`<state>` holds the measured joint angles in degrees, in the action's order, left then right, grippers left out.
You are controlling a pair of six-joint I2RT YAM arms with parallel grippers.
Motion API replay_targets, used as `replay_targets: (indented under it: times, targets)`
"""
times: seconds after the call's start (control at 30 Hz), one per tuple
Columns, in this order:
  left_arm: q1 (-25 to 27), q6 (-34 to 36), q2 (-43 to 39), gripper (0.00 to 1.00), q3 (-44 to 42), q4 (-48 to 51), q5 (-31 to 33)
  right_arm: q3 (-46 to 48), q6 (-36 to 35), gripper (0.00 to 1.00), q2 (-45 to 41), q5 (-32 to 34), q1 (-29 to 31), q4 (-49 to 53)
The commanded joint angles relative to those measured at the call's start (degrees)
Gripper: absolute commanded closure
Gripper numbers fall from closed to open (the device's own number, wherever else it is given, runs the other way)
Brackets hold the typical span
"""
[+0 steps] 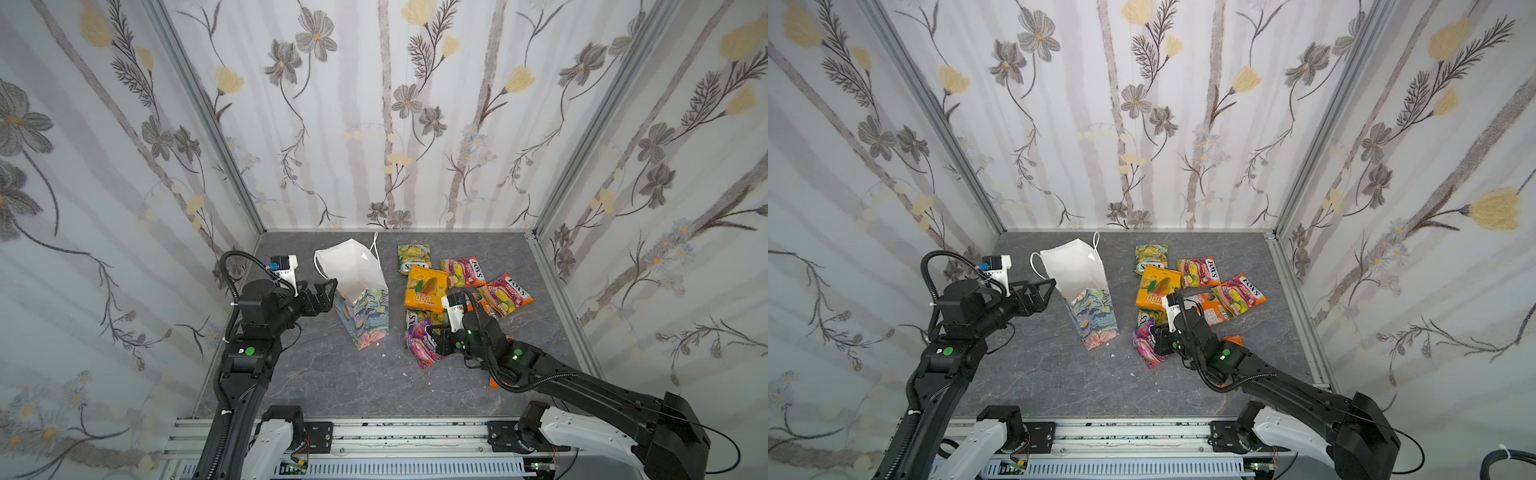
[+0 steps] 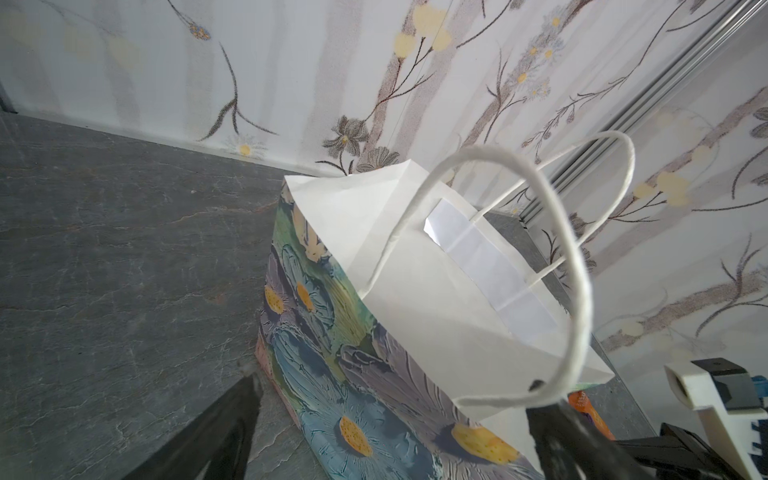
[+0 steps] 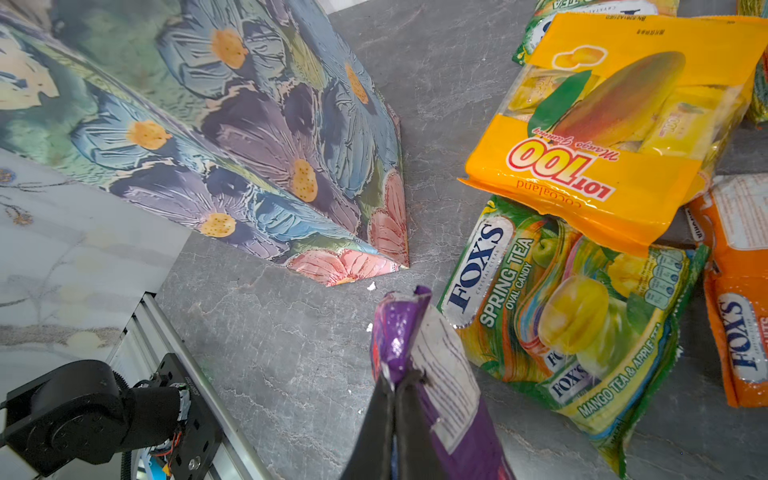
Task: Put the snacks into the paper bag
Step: 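Lift the purple packet and carry it over the white paper bag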
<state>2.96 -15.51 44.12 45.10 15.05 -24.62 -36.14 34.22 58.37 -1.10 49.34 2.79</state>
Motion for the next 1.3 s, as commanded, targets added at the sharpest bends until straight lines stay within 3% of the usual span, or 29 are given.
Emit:
replay_targets:
  times: [0.0, 0.6, 0.97, 1.27]
  targets:
    - [0.0, -0.2, -0.2, 0.00, -1.1, -3.5, 1.8, -2.5, -2.1, 1.00, -0.5, 0.4, 0.0, 1.2]
    - [0.0, -2.7, -0.6, 0.00, -2.6, -4.6, 3.2, -23.4, -10.0, 1.00, -2.5, 4.8, 0.0, 16.4]
    - [0.0, -4.0, -1.7, 0.00, -3.9, -6.0, 2.6, -38.6, -13.3, 1.00, 5.3, 0.9, 1.9, 15.6]
    - [0.0, -3.7, -1.9, 0.00, -3.9, -6.0, 3.0, -51.9, -17.5, 1.00, 13.8, 3.9, 8.5, 14.5]
